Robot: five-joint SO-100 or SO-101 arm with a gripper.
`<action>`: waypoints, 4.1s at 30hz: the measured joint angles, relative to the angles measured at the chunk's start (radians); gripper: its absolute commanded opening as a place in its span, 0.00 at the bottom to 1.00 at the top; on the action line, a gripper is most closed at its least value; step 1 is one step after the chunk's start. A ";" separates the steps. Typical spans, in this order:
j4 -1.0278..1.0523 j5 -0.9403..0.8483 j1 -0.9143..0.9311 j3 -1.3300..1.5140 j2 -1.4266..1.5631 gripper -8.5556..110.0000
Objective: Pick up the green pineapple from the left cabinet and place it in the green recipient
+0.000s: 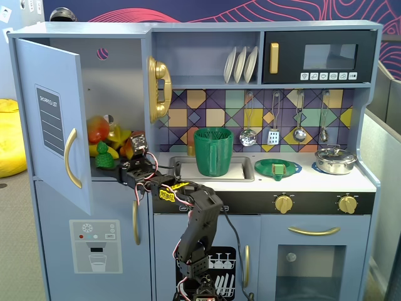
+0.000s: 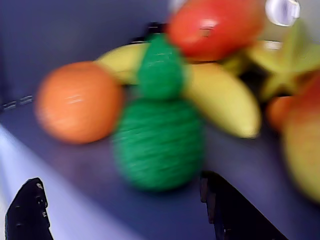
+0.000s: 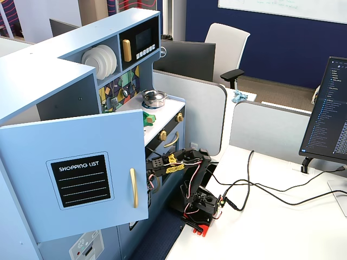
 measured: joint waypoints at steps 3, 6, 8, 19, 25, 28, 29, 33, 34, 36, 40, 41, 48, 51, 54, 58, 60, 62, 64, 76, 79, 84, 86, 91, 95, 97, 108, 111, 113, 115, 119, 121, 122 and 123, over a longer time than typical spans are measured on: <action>-0.015 0.000 0.009 -0.046 -0.061 0.35; -0.034 0.000 0.011 -0.078 -0.112 0.35; -0.044 -0.005 0.011 -0.097 -0.143 0.35; -0.057 -0.015 -0.020 -0.255 -0.301 0.34; -0.058 -0.023 -0.041 -0.345 -0.385 0.33; -0.058 -0.028 -0.046 -0.377 -0.411 0.23; -0.058 -0.034 -0.046 -0.385 -0.419 0.16; -0.058 -0.083 -0.049 -0.397 -0.433 0.07; -0.058 -0.104 -0.049 -0.397 -0.433 0.07; -0.058 -0.133 -0.052 -0.397 -0.433 0.07; -0.058 -0.196 -0.057 -0.387 -0.428 0.07; -0.058 -0.224 -0.057 -0.377 -0.416 0.07; -0.038 -0.437 -0.041 -0.233 -0.230 0.07; 0.014 -0.508 -0.018 -0.147 -0.092 0.07; 0.095 -0.558 0.008 -0.063 0.060 0.07; 0.206 -0.614 0.018 0.011 0.259 0.07; 0.264 -0.632 0.012 0.032 0.357 0.07; 0.330 -0.653 0.009 0.054 0.456 0.07; 0.400 -0.676 0.009 0.074 0.555 0.07; 0.884 -0.618 0.201 -0.012 0.946 0.07; 0.979 -0.471 0.364 -0.114 0.940 0.07; 1.031 -0.206 0.600 -0.245 0.887 0.07; 1.029 -0.109 0.658 -0.279 0.856 0.07; 0.965 0.031 0.747 -0.341 0.718 0.07; 0.868 0.054 0.795 -0.399 0.545 0.07; 0.818 0.054 0.802 -0.422 0.462 0.07; 0.637 -0.017 0.770 -0.574 0.084 0.07; 0.632 -0.043 0.756 -0.647 -0.011 0.07; 0.615 -0.057 0.753 -0.684 -0.064 0.07; 0.609 -0.069 0.752 -0.718 -0.112 0.19; 0.603 -0.029 0.759 -0.739 -0.153 0.33; 0.603 -0.015 0.759 -0.739 -0.158 0.33; 0.603 -0.012 0.759 -0.739 -0.158 0.34; 0.603 -0.012 0.759 -0.739 -0.158 0.34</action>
